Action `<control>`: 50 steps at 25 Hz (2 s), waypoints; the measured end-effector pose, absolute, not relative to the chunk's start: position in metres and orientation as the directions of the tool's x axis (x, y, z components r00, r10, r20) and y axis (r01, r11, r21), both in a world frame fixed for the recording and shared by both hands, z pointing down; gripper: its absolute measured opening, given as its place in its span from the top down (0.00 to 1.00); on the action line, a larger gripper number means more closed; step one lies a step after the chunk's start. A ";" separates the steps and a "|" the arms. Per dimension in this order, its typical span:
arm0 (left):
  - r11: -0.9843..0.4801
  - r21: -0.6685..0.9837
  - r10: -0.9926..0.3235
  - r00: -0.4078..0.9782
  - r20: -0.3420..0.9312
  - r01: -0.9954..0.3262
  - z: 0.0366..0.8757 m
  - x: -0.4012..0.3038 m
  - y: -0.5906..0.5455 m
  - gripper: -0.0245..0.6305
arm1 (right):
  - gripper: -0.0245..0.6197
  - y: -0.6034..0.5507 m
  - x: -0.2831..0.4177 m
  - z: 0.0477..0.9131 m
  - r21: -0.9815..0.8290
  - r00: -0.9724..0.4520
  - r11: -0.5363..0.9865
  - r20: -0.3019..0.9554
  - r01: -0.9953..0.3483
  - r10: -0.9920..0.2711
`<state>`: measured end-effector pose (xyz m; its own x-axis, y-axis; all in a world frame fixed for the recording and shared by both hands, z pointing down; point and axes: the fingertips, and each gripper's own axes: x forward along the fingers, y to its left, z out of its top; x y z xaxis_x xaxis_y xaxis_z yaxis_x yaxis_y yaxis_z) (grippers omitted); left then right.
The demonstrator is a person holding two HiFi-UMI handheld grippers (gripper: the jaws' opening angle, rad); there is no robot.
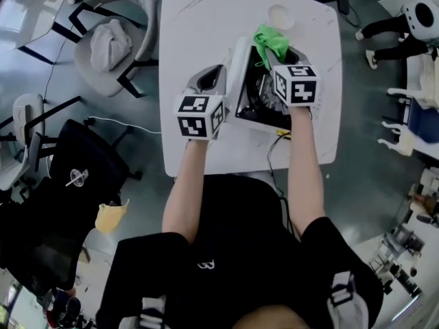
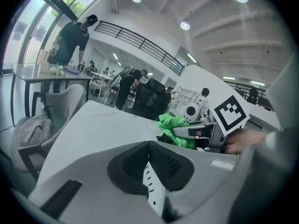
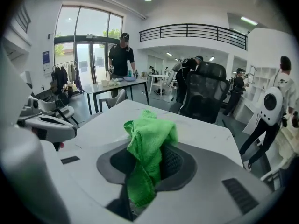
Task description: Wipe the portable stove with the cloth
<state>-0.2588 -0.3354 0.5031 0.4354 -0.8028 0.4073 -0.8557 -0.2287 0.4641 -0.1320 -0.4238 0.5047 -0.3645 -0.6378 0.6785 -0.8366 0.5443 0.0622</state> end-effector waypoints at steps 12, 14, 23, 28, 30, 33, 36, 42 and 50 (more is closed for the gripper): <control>-0.222 0.445 -0.799 0.423 0.428 -0.868 0.498 -0.238 -0.331 0.97 | 0.81 -0.412 -0.095 0.533 0.143 -0.271 0.599 0.792 -0.788 -0.547; -0.227 0.435 -0.798 0.422 0.430 -0.871 0.496 -0.233 -0.330 0.97 | 0.81 -0.413 -0.089 0.532 0.191 -0.247 0.617 0.796 -0.764 -0.552; -0.240 0.408 -0.794 0.419 0.439 -0.881 0.489 -0.214 -0.329 0.97 | 0.81 -0.419 -0.062 0.527 0.251 -0.232 0.616 0.770 -0.747 -0.594; -0.253 0.393 -0.795 0.422 0.436 -0.884 0.481 -0.198 -0.327 0.97 | 0.81 -0.421 -0.037 0.526 0.275 -0.202 0.597 0.767 -0.754 -0.609; -0.256 0.388 -0.795 0.421 0.436 -0.885 0.479 -0.195 -0.325 0.97 | 0.81 -0.424 -0.027 0.525 0.301 -0.178 0.585 0.763 -0.753 -0.622; -0.256 0.384 -0.795 0.419 0.438 -0.887 0.478 -0.189 -0.321 0.97 | 0.81 -0.426 -0.004 0.526 0.360 -0.111 0.555 0.758 -0.750 -0.643; -0.255 0.383 -0.796 0.418 0.438 -0.888 0.476 -0.185 -0.318 0.97 | 0.81 -0.429 0.009 0.509 0.398 -0.095 0.508 0.710 -0.764 -0.698; -0.267 0.386 -0.796 0.427 0.429 -0.883 0.474 -0.174 -0.315 0.97 | 0.81 -0.399 0.022 0.502 0.330 -0.168 0.501 0.679 -0.800 -0.715; -0.290 0.396 -0.781 0.454 0.428 -0.871 0.479 -0.164 -0.307 0.97 | 0.81 -0.360 0.013 0.521 0.368 -0.191 0.547 0.672 -0.752 -0.715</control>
